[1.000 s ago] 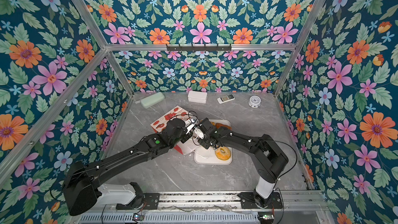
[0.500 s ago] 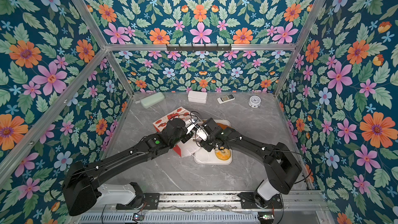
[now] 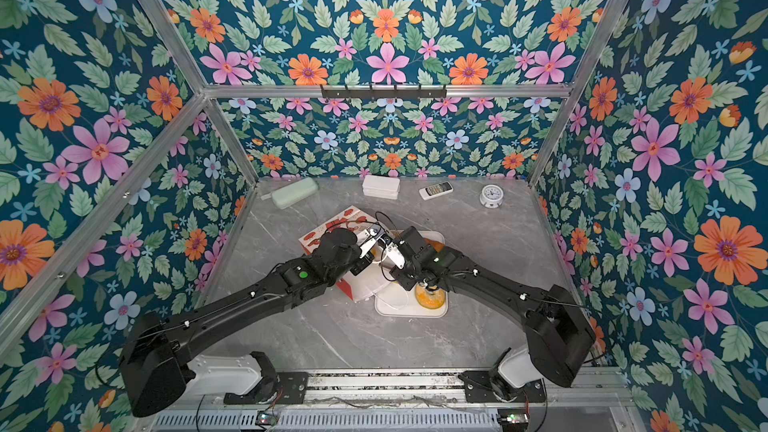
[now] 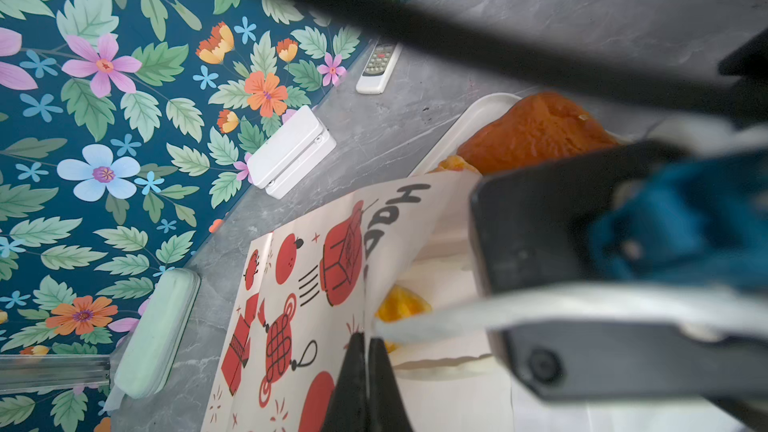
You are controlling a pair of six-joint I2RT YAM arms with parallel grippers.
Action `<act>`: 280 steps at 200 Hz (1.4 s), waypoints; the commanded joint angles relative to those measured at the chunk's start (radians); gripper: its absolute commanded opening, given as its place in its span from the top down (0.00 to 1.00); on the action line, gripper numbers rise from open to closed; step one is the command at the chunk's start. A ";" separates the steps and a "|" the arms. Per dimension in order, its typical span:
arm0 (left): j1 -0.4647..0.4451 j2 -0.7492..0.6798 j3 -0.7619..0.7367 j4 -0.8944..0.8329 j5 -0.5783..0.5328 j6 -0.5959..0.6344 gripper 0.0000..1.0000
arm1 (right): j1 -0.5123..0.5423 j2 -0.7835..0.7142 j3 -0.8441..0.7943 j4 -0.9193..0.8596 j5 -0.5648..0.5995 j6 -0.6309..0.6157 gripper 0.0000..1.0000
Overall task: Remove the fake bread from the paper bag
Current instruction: 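Pinch the striped yellow croissant inside the bag with the right tongs, then pull the striped croissant out of the bag over the white tray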
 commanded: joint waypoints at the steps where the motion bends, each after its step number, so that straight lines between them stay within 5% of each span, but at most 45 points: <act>1: 0.002 -0.002 -0.003 0.024 -0.012 -0.004 1.00 | -0.005 0.011 0.007 0.016 -0.001 0.008 0.51; 131: 0.002 0.007 -0.001 0.038 -0.006 -0.009 1.00 | -0.008 0.157 0.046 0.045 -0.058 0.041 0.52; 280: 0.012 0.034 0.004 0.064 -0.065 -0.016 1.00 | -0.008 -0.062 -0.058 -0.040 -0.065 0.092 0.80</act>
